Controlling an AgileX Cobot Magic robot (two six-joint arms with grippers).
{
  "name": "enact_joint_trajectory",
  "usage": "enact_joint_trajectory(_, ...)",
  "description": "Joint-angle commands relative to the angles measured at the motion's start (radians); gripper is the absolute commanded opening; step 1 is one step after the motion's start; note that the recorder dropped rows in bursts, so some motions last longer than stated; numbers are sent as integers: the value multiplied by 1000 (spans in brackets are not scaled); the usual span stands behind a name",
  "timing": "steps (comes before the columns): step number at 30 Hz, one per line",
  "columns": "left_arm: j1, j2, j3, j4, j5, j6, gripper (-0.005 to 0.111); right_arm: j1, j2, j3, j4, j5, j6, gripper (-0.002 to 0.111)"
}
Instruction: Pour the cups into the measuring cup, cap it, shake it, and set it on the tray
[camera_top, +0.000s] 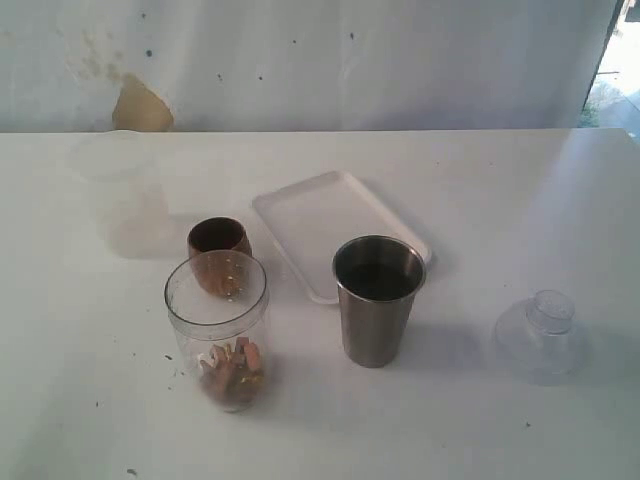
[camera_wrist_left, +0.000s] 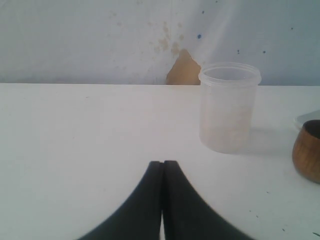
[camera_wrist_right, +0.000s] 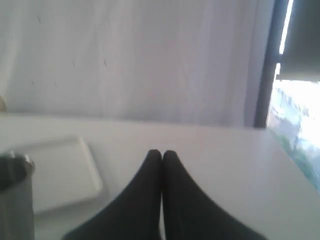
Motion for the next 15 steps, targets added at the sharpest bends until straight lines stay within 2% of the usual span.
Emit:
enact_joint_trajectory(1, 0, -4, 4, 2, -8, 0, 0, 0, -4, 2, 15, -314, 49, 0)
enact_joint_trajectory(4, 0, -4, 4, 2, -8, 0, 0, 0, -4, 2, 14, -507, 135, 0)
enact_joint_trajectory(7, 0, -4, 4, 2, -8, 0, 0, 0, -4, 2, -1, -528, 163, 1)
enact_joint_trajectory(8, 0, -4, 4, 2, -8, 0, 0, 0, -4, 2, -25, -520, 163, 5)
enact_joint_trajectory(9, 0, -4, 4, 2, -8, 0, 0, 0, -4, 2, -61, -506, 165, 13)
enact_joint_trajectory(11, 0, -4, 4, 2, -8, 0, 0, 0, -1, 2, -143, -493, 206, 36)
enact_joint_trajectory(13, 0, -4, 4, 2, -8, 0, 0, 0, 28, 2, -200, -495, 281, 71)
enact_joint_trajectory(15, 0, -4, 4, 2, -8, 0, 0, 0, 63, 2, -215, -502, 349, 99)
